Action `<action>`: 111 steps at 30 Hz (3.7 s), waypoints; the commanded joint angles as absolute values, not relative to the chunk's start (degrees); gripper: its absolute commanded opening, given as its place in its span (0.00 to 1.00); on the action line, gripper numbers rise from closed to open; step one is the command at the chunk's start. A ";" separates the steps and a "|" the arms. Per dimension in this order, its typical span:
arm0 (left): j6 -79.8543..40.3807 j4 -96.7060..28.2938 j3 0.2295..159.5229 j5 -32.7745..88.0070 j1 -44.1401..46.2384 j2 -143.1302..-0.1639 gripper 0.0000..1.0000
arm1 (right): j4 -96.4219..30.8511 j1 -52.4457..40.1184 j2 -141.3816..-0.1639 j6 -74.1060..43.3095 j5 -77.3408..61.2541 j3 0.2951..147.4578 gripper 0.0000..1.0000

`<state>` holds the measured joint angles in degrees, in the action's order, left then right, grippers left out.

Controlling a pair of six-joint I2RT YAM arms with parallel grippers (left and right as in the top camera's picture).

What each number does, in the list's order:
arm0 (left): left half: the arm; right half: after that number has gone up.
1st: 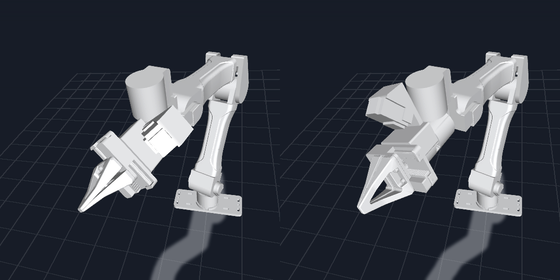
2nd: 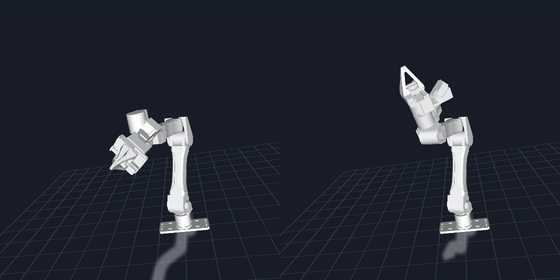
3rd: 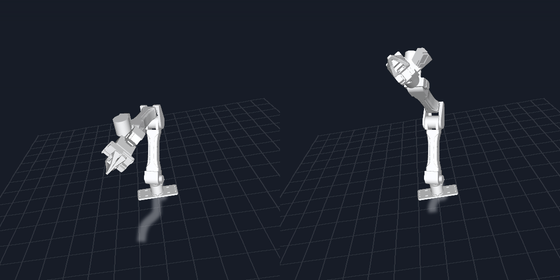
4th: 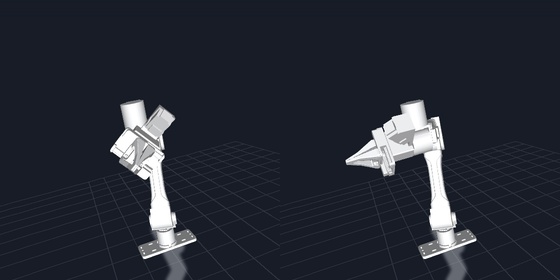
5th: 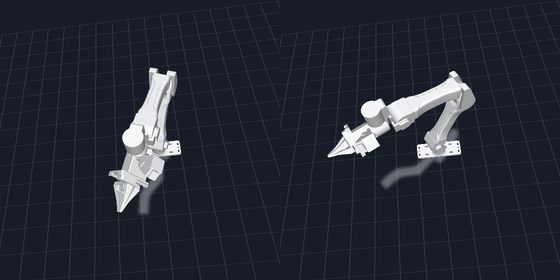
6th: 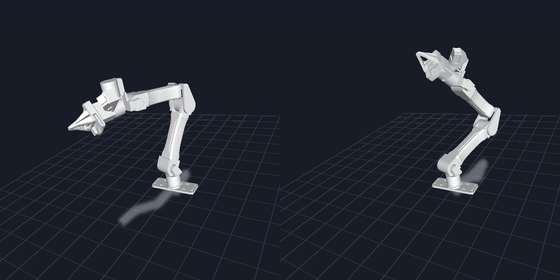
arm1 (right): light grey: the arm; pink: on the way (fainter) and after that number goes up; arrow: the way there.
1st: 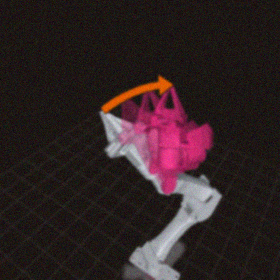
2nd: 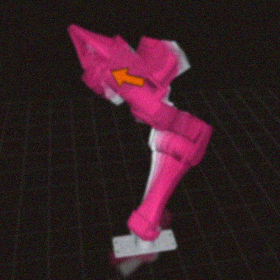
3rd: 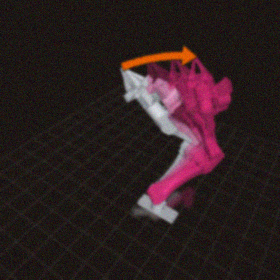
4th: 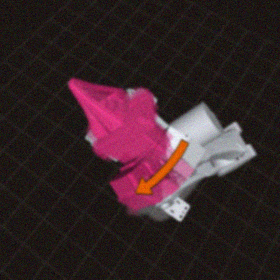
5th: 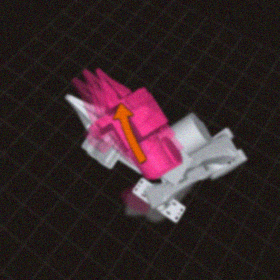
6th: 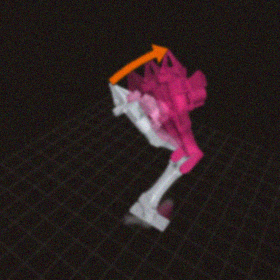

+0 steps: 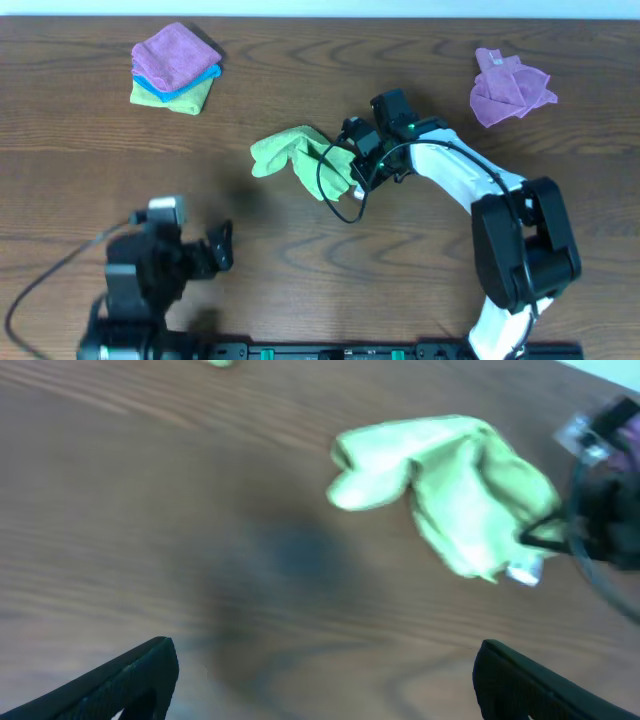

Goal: Fold the cloth
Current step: 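Reach left gripper to the hanging green cloth and grasp its edge, then stretch the green cloth between both grippers and lay it flat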

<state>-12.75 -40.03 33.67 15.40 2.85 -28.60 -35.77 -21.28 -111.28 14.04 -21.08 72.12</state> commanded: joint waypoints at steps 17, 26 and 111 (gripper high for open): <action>-29.65 -10.07 42.85 52.14 6.37 -80.23 0.95 | -39.07 -21.85 -106.98 11.14 -22.98 72.05 0.01; -36.10 5.69 42.85 49.74 14.68 -93.65 0.95 | -39.27 -21.85 -106.91 10.00 -23.00 72.05 0.01; -58.28 32.10 66.50 50.41 -0.62 -102.54 0.06 | -18.81 -14.90 -93.65 3.46 -5.67 72.34 0.01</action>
<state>-58.70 31.53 62.46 53.30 -0.51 -98.70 -19.73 -15.53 -91.22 4.10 -9.61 72.14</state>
